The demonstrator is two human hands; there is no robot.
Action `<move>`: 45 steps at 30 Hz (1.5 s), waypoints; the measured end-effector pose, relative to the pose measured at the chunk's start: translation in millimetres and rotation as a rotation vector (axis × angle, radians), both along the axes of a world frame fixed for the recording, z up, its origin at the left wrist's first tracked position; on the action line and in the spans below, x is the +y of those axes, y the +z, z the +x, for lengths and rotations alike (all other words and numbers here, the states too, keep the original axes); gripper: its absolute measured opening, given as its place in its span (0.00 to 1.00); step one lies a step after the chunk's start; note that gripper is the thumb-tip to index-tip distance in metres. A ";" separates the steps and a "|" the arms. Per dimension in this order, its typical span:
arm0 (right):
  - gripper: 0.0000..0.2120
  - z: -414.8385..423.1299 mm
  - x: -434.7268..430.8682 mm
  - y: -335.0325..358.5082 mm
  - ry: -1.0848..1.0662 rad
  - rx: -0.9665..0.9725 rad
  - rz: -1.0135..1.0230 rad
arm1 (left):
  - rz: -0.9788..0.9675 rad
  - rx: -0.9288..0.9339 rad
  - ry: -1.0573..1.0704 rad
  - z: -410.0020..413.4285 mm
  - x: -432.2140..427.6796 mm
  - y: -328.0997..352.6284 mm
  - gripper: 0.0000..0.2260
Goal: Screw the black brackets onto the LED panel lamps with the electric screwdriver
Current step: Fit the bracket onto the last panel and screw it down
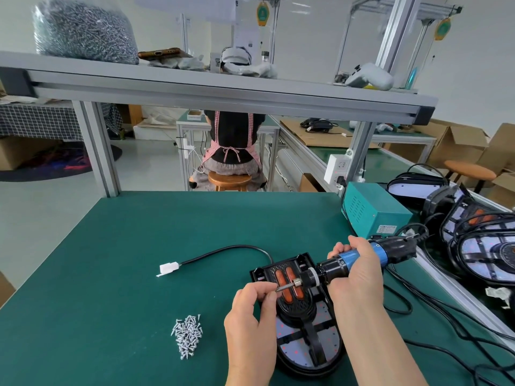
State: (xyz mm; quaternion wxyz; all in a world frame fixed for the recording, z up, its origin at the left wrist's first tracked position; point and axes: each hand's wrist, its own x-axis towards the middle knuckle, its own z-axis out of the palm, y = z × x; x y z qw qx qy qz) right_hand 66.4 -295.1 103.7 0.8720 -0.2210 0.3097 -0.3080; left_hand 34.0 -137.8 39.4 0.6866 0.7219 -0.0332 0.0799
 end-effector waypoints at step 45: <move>0.16 2.0 -4.0 1.7 0.020 -0.054 -0.204 | 0.142 -0.200 -0.056 -4.3 -3.4 0.0 0.26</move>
